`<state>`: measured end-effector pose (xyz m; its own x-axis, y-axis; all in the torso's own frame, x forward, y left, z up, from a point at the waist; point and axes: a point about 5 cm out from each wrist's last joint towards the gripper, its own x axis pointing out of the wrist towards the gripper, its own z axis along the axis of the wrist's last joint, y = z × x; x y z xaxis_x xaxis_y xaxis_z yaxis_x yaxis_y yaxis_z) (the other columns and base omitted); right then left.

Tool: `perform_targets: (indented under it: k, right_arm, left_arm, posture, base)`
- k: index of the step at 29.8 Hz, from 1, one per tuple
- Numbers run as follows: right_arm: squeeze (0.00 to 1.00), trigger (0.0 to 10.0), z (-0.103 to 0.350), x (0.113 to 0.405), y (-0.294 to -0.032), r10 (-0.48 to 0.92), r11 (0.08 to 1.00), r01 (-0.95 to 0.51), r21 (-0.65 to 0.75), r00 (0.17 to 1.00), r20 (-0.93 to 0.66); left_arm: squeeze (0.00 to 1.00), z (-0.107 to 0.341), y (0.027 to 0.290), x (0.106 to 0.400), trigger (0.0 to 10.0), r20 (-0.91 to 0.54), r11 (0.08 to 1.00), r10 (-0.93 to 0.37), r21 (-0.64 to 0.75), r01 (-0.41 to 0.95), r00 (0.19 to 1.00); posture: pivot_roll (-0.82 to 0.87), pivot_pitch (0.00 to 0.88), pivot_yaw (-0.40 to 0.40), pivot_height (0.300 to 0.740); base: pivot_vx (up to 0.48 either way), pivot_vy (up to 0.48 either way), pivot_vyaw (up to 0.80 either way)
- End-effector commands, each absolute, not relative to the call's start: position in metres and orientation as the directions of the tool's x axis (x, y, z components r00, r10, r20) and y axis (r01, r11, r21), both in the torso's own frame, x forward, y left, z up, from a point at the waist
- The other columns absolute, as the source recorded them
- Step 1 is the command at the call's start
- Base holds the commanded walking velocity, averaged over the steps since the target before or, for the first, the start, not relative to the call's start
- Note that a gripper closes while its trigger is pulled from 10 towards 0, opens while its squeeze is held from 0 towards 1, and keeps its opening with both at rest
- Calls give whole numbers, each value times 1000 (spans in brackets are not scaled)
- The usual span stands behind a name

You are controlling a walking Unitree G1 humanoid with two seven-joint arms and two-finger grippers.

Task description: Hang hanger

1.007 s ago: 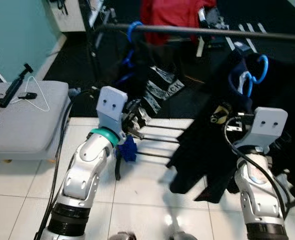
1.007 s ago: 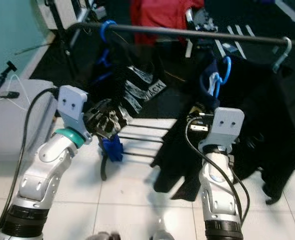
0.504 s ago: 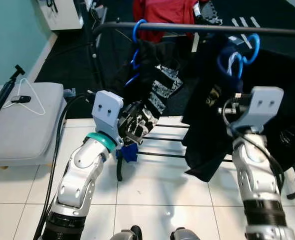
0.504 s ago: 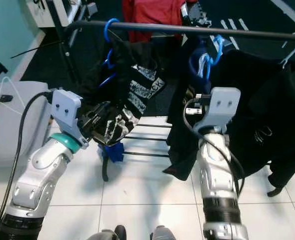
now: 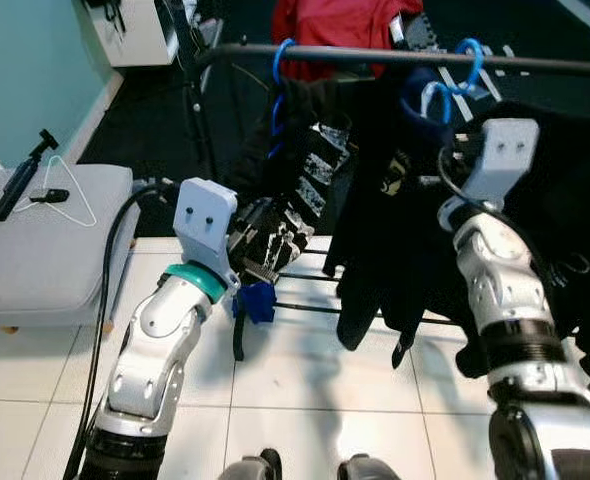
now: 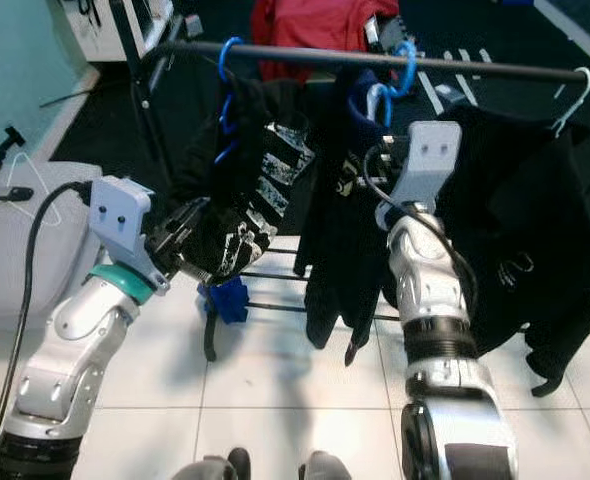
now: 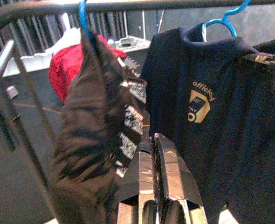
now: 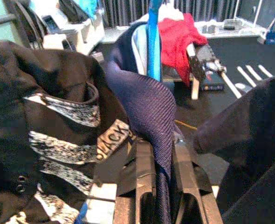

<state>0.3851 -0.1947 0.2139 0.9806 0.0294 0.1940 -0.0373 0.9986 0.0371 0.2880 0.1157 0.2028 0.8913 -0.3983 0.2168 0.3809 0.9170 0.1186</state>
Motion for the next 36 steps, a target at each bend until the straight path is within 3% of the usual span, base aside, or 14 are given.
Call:
perform_targets:
  k: [1,5,11,12,17,18,23,25,28,31,33,35,36]
  right_arm:
    - [0,10000,220,391,-195,36,999,-39,9,980,194]
    - [0,10000,226,401,-199,29,997,-18,-72,989,148]
    - [0,10000,227,402,-201,27,997,-16,-77,990,142]
    - [1000,10000,225,403,-201,31,997,-22,-70,990,134]
    - [1000,10000,213,399,-202,32,999,-26,-47,991,132]
    - [0,10000,212,394,-203,15,999,-8,-43,985,174]
    - [0,10000,211,366,-202,-47,999,47,9,931,361]
    - [0,10000,211,366,-202,-47,999,47,9,931,361]
    - [0,10000,196,329,-191,-67,998,59,31,909,412]
    - [0,10000,165,292,-177,-57,998,49,33,931,360]
    - [0,10000,165,292,-177,-57,998,49,33,931,360]
    - [0,10000,120,264,-176,-63,998,64,1,971,233]
    - [0,10000,120,264,-176,-63,998,64,1,971,233]
  left_arm:
    - [0,200,121,285,10000,199,928,-371,122,353,907]
    - [0,199,126,280,10000,194,937,-346,119,328,918]
    - [0,200,127,279,10000,195,939,-341,120,323,920]
    - [0,200,127,279,10000,195,939,-339,120,321,920]
    - [0,201,126,279,10000,194,940,-338,122,320,921]
    - [0,201,126,279,10000,193,939,-339,123,321,921]
    - [0,201,124,278,10000,189,938,-343,120,325,920]
    - [0,201,124,278,10000,189,938,-343,120,325,920]
    - [0,199,124,276,10000,179,935,-351,117,334,919]
    - [0,194,124,274,10000,164,932,-359,112,345,919]
    - [0,194,124,274,10000,164,932,-359,112,345,919]
    - [0,186,122,272,10000,140,926,-371,120,357,918]
    - [0,186,122,272,10000,140,926,-371,120,357,918]
  posture:
    - [-31,127,56,740]
    - [-13,131,47,740]
    - [-7,130,45,740]
    - [-3,130,46,740]
    - [-13,126,52,740]
    - [-19,125,52,740]
    - [-32,124,48,740]
    - [-32,124,48,740]
    - [-50,123,52,740]
    - [-64,123,59,740]
    - [-64,123,59,740]
    - [-84,116,71,740]
    - [-84,116,71,740]
  base:
    - [0,0,0]
    - [0,0,0]
    - [0,0,0]
    - [0,0,0]
    - [0,0,0]
    - [0,0,0]
    - [0,0,0]
    - [0,0,0]
    - [0,0,0]
    - [0,0,0]
    - [0,0,0]
    - [0,0,0]
    - [0,0,0]
